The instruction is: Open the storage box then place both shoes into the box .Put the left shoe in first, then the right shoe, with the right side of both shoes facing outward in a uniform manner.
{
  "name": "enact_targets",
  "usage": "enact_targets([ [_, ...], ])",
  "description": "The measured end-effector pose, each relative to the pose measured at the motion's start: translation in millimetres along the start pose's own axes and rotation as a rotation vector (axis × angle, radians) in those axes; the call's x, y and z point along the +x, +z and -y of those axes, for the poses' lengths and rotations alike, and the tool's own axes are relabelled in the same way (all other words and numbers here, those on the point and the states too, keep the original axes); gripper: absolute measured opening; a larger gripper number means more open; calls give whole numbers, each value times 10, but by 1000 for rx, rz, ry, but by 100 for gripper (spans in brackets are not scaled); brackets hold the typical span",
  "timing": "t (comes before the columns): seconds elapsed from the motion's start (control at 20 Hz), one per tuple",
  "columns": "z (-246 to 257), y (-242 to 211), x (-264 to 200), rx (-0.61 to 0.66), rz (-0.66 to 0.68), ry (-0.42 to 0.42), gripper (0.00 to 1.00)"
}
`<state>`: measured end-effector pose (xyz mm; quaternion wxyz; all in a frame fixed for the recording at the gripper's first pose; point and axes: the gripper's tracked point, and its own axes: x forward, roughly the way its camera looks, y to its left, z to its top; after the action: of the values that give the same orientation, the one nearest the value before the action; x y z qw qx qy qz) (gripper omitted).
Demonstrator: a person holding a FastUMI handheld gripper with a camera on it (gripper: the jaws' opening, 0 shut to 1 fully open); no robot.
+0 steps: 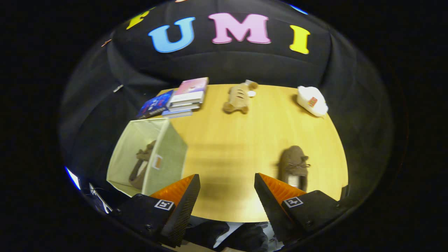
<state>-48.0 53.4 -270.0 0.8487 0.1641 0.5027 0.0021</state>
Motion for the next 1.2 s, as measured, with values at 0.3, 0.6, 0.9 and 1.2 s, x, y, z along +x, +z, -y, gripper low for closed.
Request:
enact_targets([
  [0.3,1354,-501,283,52,-96,-202,97],
  [0.6,1886,-728,789,28,-153,-251,91],
  [0.9,2083,-612,1220,-4,-144,-266,73],
  [1.2,2101,-643,1317,31,-133,-313,9],
])
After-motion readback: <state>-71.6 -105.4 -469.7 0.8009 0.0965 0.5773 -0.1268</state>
